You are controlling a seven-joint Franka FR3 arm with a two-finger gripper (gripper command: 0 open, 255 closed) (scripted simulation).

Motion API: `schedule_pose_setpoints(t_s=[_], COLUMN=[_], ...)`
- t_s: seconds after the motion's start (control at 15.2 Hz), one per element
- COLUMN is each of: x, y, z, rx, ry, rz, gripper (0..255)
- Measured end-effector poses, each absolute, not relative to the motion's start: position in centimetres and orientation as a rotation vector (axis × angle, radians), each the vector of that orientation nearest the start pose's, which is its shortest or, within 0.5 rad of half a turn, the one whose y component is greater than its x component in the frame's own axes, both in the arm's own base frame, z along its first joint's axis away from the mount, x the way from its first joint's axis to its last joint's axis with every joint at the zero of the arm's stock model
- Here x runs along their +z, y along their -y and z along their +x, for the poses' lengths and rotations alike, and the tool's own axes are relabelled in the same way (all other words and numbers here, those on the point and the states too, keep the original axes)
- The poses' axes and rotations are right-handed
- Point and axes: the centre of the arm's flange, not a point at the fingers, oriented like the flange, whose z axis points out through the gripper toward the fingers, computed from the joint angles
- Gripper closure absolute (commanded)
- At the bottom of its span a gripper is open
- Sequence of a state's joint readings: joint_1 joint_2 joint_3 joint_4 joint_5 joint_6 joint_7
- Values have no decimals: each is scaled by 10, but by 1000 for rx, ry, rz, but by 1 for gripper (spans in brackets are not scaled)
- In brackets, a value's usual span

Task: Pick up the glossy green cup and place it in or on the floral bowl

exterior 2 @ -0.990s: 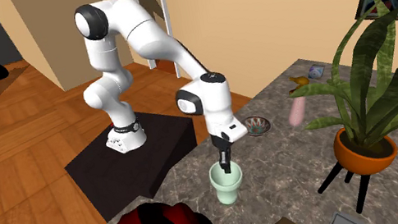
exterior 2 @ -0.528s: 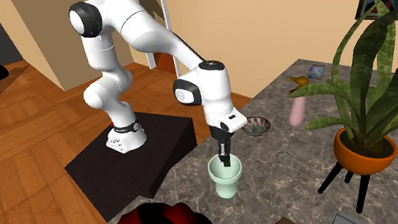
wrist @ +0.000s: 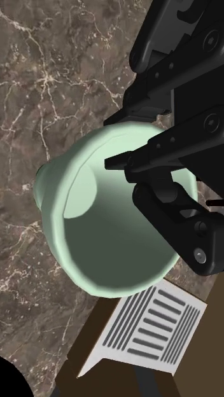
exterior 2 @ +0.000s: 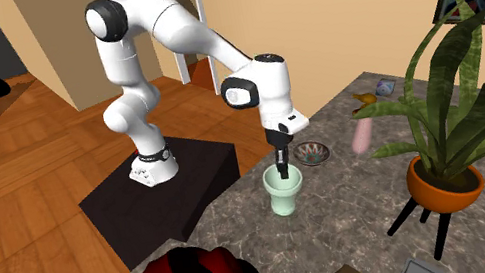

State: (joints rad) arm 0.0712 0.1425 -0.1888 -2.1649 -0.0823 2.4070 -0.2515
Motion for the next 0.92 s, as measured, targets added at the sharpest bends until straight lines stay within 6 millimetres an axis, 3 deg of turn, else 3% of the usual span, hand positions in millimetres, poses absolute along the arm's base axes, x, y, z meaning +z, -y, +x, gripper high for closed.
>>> schedule_pose_setpoints(t_s=[0.92], x=[359], y=[-119], z=[575], rx=[-137], ry=[316], rz=[-3225], gripper=[255])
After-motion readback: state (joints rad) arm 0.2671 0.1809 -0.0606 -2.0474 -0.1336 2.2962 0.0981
